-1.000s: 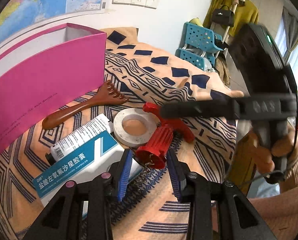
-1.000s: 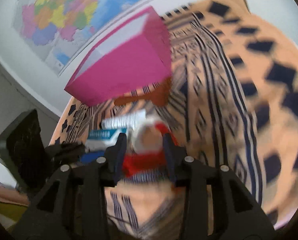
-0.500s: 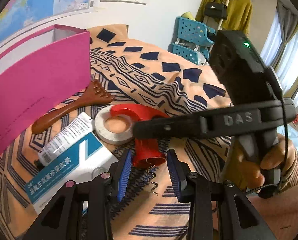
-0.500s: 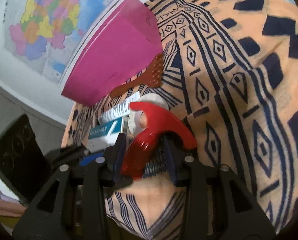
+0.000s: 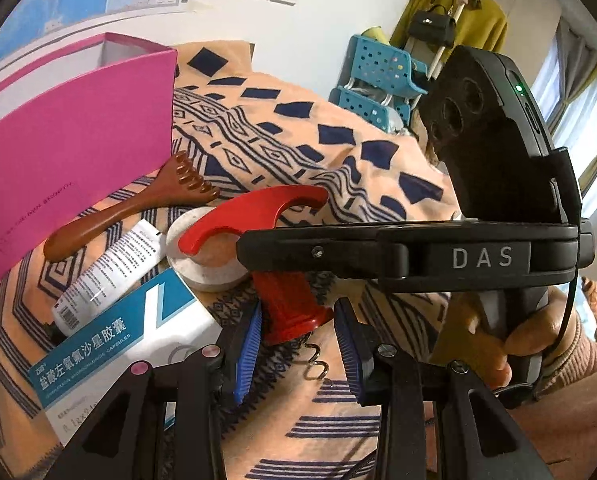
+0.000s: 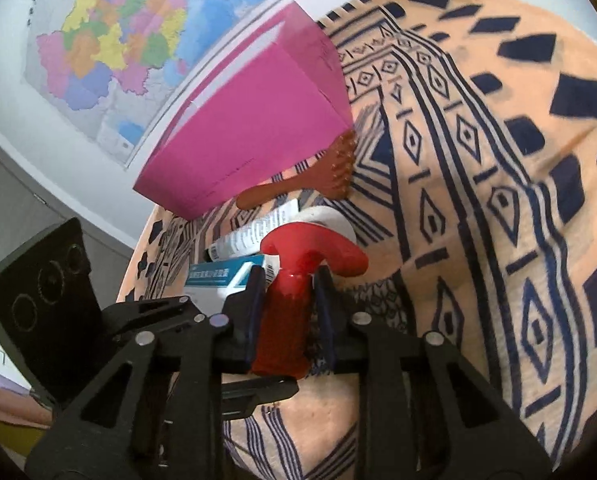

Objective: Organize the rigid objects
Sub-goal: 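Lift the red spray bottle with the right gripper toward the magenta box, then lower the red spray bottle into the magenta box and open the right gripper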

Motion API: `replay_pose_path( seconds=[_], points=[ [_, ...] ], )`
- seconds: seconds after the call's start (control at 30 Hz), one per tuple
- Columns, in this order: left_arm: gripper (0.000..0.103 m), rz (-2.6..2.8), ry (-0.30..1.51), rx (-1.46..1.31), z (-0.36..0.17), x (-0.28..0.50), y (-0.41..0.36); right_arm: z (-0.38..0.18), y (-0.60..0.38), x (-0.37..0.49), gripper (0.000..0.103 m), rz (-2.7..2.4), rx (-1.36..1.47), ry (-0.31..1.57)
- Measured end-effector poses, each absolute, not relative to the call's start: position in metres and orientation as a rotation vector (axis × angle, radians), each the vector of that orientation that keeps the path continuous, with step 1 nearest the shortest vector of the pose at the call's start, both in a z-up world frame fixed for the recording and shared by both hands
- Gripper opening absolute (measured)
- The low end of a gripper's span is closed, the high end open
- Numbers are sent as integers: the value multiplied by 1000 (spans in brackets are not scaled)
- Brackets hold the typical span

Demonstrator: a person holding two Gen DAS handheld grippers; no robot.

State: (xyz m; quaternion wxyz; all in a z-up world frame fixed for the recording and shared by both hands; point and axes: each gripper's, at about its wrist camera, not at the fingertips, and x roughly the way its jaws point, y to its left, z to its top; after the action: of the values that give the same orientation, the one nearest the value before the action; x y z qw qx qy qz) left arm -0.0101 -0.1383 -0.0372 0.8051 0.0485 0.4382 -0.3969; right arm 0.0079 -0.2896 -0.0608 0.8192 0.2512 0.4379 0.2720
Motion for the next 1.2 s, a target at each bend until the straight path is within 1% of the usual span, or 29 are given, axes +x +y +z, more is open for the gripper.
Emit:
replay_pose_path(
  seconds=[0.2,0.43,0.83,1.03,1.2],
  points=[
    [36,-854,917,77,-29,-7,-134,-43,-286,9,27,614,501,892],
    [36,-835,837,46,-1,2,-120,-9,-272,19,27,663,405,813],
    [35,-721,680,50,62,48,-102,59,-247,72,27,739,287,634],
    [35,-680,642,46,80,75,-101,77,-242,102,27,751,279,598],
    [35,-664,643,35,86,97,-100,84,-238,121,27,740,260,587]
  ],
)
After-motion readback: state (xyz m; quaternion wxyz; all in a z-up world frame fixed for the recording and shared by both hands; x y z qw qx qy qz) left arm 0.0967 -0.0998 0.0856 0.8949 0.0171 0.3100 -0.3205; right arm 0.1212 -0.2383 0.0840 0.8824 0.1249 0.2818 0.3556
